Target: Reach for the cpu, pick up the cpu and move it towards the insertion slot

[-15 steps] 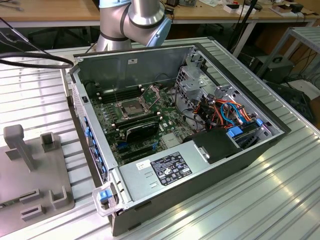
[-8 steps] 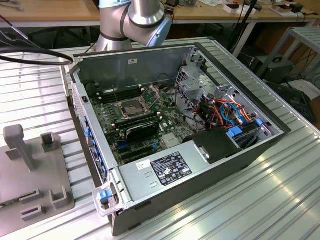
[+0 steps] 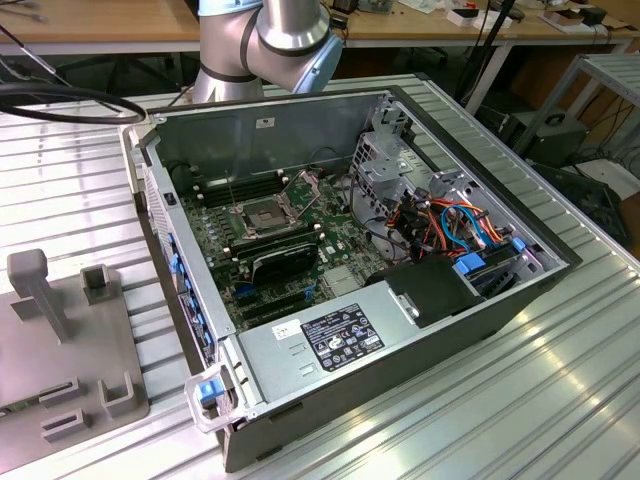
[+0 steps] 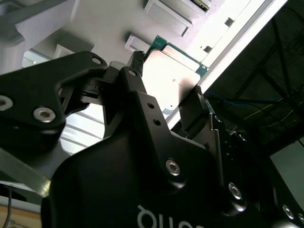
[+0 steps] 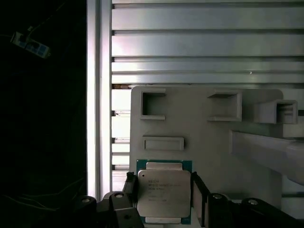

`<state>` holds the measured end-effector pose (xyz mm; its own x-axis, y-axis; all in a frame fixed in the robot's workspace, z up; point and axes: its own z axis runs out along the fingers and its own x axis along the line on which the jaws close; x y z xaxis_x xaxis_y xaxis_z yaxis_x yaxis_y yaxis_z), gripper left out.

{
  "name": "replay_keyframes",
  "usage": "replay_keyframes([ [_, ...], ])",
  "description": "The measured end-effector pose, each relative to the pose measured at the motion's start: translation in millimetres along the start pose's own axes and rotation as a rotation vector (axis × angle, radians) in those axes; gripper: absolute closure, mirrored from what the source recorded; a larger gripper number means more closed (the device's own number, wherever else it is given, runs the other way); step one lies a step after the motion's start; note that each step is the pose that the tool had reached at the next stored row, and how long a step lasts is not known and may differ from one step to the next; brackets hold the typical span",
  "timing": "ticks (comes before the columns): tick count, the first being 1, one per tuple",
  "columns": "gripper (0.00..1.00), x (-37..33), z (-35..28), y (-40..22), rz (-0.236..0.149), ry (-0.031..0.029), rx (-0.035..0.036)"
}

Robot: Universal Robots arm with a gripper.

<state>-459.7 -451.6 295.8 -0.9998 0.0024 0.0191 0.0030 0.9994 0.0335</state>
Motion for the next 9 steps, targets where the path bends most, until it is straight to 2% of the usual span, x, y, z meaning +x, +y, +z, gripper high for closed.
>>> replay_keyframes([
  [9, 0.45, 0.0, -4.9, 0.2, 0.000, 0.0013, -0.0001],
])
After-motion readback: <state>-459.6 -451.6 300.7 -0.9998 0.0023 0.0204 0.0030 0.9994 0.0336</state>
